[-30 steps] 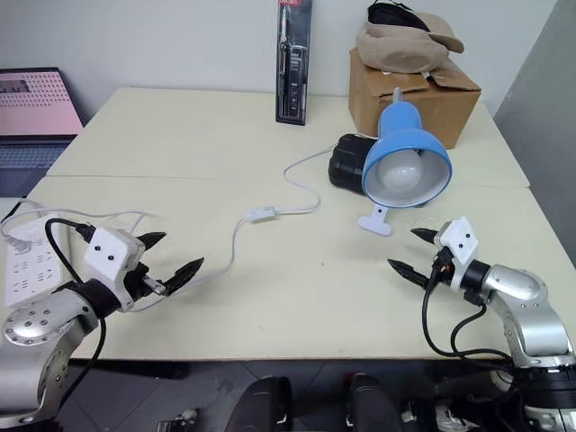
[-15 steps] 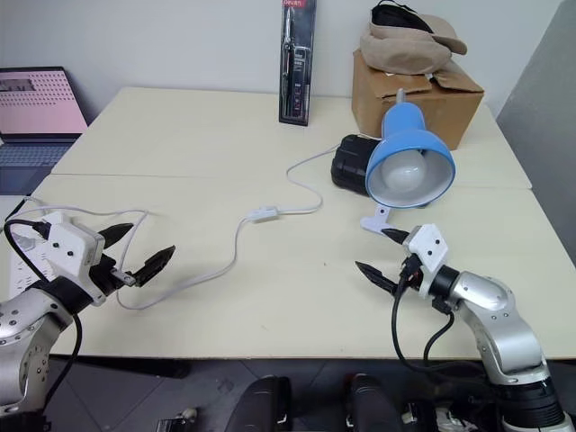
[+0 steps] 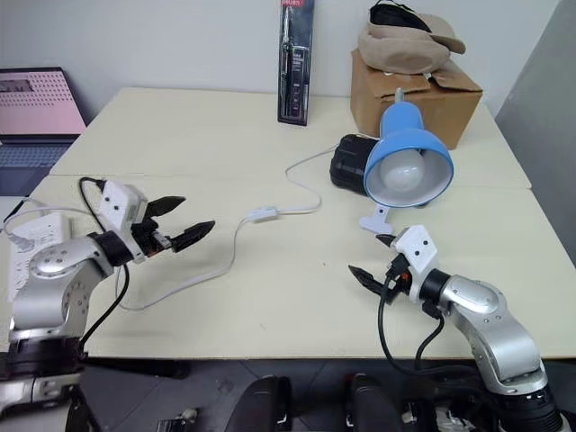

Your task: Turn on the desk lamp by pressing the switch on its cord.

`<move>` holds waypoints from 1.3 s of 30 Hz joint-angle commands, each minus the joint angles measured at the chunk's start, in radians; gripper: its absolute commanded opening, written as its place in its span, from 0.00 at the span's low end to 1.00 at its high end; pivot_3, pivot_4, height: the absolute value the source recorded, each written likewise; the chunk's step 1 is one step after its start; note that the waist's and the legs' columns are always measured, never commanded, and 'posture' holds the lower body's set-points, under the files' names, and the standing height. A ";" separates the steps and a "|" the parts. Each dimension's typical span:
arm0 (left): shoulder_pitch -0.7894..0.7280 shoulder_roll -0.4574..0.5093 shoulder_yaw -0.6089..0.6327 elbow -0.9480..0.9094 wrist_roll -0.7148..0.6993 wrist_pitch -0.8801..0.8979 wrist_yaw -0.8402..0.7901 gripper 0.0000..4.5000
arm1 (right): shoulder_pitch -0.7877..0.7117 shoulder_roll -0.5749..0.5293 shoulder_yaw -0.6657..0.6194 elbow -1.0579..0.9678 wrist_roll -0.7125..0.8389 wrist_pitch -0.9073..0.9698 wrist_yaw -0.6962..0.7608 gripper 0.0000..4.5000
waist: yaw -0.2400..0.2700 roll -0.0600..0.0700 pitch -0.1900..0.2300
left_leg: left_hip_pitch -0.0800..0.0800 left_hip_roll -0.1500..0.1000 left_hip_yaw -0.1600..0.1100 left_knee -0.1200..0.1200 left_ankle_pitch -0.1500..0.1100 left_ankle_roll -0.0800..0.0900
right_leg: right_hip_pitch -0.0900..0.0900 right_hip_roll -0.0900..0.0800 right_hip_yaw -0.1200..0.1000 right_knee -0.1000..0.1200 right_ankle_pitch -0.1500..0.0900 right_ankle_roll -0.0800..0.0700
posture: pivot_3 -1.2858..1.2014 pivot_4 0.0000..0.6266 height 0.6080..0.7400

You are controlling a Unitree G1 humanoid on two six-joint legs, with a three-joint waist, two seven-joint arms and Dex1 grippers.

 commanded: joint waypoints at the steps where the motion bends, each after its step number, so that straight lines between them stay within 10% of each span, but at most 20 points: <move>1: -0.199 -0.026 -0.074 0.271 0.025 0.003 -0.105 1.00 | -0.032 0.002 -0.006 -0.138 0.041 0.133 -0.068 1.00 | 0.002 0.000 0.000 | -0.001 0.000 -0.001 0.000 0.000 0.000 | 0.000 0.000 -0.002 0.001 0.000 0.000 | 0.52 0.24 1.00; 19: -0.618 -0.133 -0.213 0.964 0.236 -0.105 -0.330 1.00 | -0.026 0.003 -0.041 -0.368 0.156 0.359 -0.189 1.00 | 0.000 -0.001 0.000 | -0.009 0.000 -0.004 0.003 0.000 0.000 | -0.005 0.002 -0.006 0.000 0.000 0.000 | 0.52 0.24 1.00; 39: -0.654 -0.214 -0.186 1.039 0.282 -0.210 -0.284 0.05 | 0.006 -0.007 -0.081 -0.422 0.232 0.416 -0.255 1.00 | 0.000 -0.001 -0.001 | -0.009 -0.001 -0.005 0.004 0.000 0.000 | -0.005 0.002 -0.006 0.001 0.000 0.000 | 0.52 0.24 1.00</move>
